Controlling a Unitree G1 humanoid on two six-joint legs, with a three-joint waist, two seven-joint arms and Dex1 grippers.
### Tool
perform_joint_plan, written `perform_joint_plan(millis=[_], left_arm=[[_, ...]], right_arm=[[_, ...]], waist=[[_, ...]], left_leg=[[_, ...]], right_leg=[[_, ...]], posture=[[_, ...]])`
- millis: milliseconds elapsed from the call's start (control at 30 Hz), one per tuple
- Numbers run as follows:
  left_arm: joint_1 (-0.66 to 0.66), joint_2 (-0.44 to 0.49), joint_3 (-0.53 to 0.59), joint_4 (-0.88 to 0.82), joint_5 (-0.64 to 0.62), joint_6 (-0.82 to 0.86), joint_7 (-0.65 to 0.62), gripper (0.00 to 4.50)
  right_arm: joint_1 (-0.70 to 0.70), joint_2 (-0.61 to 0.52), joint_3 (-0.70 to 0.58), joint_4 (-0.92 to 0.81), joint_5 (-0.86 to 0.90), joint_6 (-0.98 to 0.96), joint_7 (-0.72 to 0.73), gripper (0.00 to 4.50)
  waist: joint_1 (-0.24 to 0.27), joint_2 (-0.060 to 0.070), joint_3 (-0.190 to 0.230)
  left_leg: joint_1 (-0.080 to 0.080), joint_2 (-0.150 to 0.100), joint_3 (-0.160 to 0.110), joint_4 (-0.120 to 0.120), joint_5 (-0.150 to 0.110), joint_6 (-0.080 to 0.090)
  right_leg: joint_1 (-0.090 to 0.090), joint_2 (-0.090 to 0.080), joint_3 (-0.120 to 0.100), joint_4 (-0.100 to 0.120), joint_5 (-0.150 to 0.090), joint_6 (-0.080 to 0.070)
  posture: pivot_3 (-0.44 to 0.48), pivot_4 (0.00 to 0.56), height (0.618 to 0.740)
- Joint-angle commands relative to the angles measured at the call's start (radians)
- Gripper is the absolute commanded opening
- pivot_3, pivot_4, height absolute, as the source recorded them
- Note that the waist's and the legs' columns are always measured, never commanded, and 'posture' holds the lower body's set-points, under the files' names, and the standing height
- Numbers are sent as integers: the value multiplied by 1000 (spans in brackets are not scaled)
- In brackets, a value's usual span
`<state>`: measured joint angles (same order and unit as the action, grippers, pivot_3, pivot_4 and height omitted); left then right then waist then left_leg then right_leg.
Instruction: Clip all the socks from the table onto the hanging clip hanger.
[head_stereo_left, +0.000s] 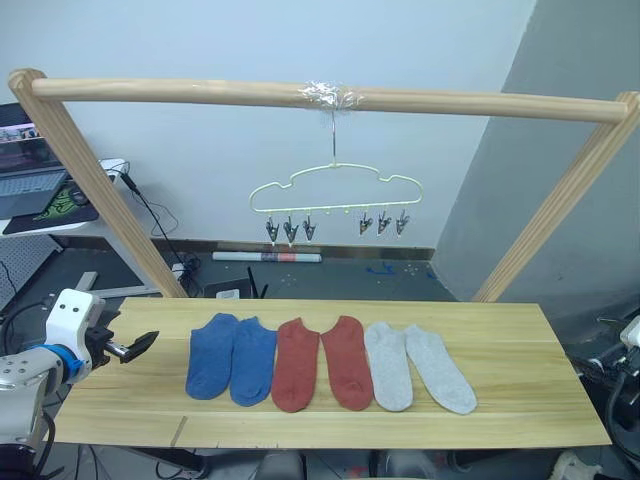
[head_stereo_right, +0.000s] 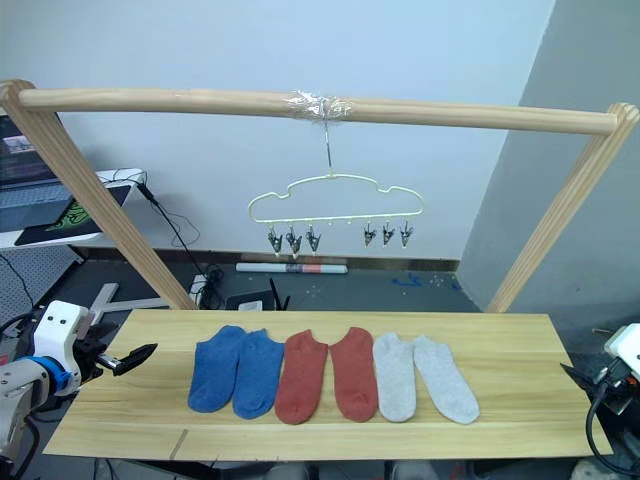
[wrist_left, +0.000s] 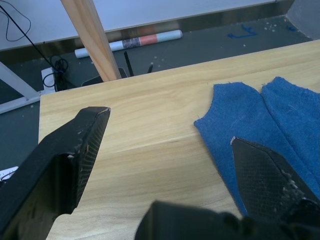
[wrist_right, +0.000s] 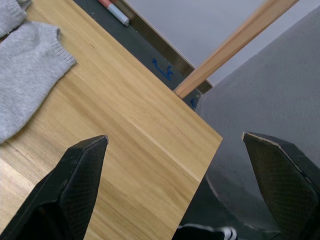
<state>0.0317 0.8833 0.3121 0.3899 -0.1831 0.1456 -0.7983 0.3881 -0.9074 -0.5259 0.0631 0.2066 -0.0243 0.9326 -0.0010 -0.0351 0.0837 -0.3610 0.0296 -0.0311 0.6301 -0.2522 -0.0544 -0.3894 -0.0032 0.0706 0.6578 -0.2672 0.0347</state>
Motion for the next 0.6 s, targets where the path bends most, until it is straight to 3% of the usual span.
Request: perform_joint_plan(millis=[33, 600], left_arm=[[-6, 10, 46, -15, -24, -24, -5, 4481], [10, -49, 92, -63, -102, -79, 5, 4481]], right_arm=[[-20, -12, -11, -27, 9, 6, 0, 4500], [-60, 26, -23, -65, 26, 14, -41, 4500]], waist=[[0, 0, -2], [1, 3, -8]], left_leg=[[0, 0, 0, 0, 0, 0], [1, 0, 1, 0, 0, 0]], right_leg=[[0, 0, 0, 0, 0, 0], [1, 0, 1, 1, 0, 0]], posture=[[103, 17, 740], [90, 30, 740]])
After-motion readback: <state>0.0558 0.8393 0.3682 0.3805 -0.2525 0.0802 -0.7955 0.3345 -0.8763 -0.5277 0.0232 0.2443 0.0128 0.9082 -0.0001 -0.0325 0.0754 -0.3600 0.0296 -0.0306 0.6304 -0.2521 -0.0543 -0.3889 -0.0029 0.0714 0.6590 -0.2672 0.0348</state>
